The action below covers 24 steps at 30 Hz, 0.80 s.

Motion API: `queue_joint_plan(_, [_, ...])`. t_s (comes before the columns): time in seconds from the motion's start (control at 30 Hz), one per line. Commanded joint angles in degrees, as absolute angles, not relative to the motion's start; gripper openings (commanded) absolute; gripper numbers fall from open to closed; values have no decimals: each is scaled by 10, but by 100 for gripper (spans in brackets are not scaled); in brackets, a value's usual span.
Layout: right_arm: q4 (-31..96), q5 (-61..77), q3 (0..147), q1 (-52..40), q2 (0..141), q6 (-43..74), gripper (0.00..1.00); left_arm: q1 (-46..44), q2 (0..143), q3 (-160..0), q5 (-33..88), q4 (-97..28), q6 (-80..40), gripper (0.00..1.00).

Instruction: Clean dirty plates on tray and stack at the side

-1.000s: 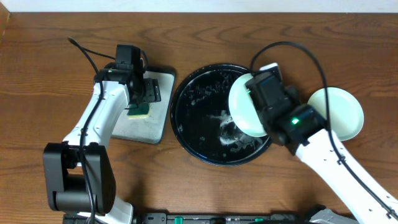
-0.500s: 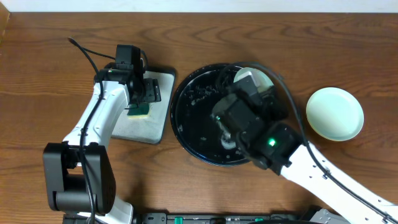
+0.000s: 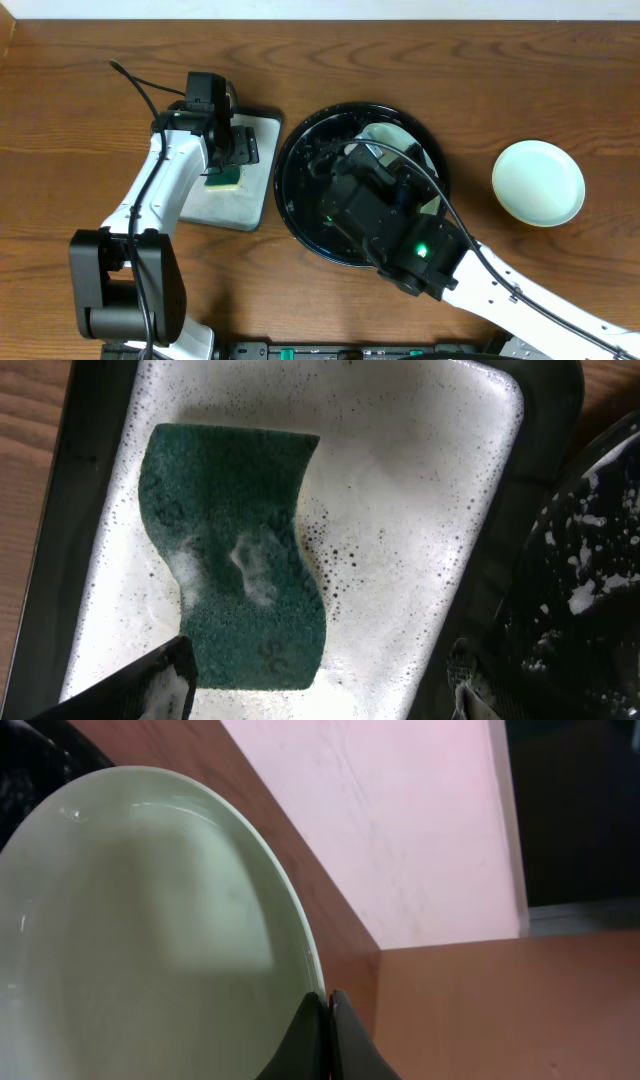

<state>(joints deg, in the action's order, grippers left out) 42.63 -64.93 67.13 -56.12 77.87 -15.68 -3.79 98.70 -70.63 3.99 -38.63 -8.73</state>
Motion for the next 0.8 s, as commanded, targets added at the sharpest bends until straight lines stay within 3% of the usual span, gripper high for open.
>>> queue_joint_plan(0.0, [426, -692, 683, -571, 774, -176, 1, -36, 986, -703, 41, -388, -82, 81])
queue_joint_plan(0.77, [413, -693, 683, -571, 774, -181, 1, -36, 986, -703, 41, -388, -81, 82])
